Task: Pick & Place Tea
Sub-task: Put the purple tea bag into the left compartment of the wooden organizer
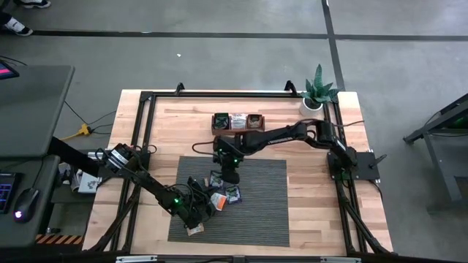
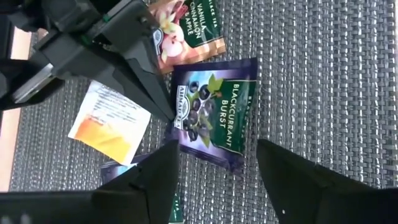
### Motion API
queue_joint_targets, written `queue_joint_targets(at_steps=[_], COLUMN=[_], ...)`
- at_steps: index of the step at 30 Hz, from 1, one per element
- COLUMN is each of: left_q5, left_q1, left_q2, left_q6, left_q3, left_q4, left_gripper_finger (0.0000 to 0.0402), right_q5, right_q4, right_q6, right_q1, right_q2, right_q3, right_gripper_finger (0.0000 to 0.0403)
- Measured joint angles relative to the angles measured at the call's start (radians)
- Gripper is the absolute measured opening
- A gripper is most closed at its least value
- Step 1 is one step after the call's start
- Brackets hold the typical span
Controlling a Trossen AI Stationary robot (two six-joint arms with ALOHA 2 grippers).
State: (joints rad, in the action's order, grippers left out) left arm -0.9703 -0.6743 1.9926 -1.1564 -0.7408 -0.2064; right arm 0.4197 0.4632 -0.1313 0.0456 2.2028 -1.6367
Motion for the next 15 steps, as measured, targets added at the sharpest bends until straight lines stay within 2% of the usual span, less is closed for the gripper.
queue_joint_targets(at_steps=[7,15], left_q5=[0.000,0.000], left_q1=[0.000,0.000], left_q2=[0.000,0.000], left_q6=[0.000,0.000], left_q3=[0.001,0.001], left_q4=[0.000,0.000], left_gripper_finger=[0.0001,0.0001], right_q5=[0.003,-0.054], right_q4=[-0.012,-0.019], right_q6=[-0.008,-0.001], right_q1=[-0.015,-0.034], right_q2=[0.000,0.001], right_q3=[0.000,0.000], right_gripper_finger=[0.0186,0.0168])
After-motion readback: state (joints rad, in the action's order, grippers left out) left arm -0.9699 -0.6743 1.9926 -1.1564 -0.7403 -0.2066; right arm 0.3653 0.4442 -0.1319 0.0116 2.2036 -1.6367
